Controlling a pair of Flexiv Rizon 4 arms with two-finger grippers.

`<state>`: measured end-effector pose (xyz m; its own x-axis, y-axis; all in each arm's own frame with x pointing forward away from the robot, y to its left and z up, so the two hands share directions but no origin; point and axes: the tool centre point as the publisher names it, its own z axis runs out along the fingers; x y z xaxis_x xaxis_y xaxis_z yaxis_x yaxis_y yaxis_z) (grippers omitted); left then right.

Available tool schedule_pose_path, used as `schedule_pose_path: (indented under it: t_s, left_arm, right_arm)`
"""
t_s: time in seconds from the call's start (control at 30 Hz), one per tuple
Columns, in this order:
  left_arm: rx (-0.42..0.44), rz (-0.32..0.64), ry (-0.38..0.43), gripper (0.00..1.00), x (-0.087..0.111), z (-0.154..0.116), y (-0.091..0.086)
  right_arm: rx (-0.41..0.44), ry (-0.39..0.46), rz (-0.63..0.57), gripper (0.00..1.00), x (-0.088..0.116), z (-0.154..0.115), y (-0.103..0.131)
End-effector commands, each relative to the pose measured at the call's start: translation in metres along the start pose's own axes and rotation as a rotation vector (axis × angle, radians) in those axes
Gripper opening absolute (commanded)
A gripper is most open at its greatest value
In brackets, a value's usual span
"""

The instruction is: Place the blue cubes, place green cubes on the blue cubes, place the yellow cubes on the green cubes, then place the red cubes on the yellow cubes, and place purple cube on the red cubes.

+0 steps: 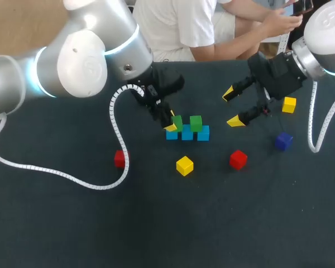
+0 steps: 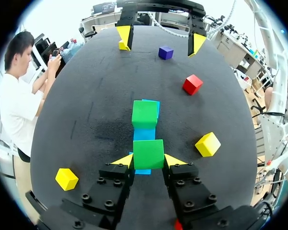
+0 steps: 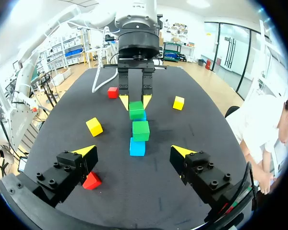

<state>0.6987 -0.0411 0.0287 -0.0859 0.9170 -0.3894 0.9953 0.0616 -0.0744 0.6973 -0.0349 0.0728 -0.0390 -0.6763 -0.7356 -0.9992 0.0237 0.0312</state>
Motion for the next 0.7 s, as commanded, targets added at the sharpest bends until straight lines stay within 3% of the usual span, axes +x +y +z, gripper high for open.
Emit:
schedule_pose_path:
  t_s: [0.03,0.7]
  left_arm:
    - [0.015,0.005,0.007,0.0,-0.0024,0.0021,0.006]
    - [0.027,0.014,0.002,0.0,-0.0019,0.0051,0.012]
  right_arm:
    - [0.0,-0.002,-0.001,1.0,0.0002,0.0001,-0.0001]
    - [0.0,-0.002,-0.001,1.0,0.0002,0.0001,-0.0001]
